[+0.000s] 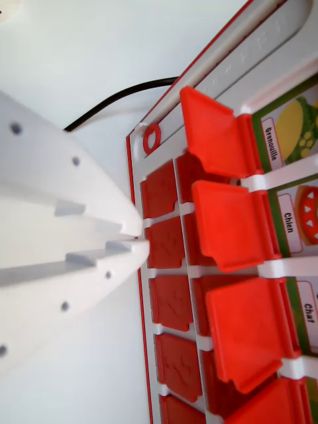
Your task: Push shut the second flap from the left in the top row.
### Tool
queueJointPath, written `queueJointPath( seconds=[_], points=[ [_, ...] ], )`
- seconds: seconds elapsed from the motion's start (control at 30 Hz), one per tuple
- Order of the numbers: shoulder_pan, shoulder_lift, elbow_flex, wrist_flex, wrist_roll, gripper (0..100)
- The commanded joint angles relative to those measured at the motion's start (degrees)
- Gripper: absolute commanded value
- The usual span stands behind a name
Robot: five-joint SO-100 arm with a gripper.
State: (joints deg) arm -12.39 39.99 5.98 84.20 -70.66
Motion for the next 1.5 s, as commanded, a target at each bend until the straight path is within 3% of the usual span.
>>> queueJointPath(
  seconds=[0.0,0.57,1.17,1.47],
  points=[
    [0.6,0.4,-5.8,-3.2,-1.7,0],
    [-0.8,-4.1,-7.3,-13.4,-0.6,0],
    [0.0,-9.6,-11.0,-25.5,-0.9,0],
    [-0.1,-4.1,-14.4,-15.6,-4.1,0]
  ],
)
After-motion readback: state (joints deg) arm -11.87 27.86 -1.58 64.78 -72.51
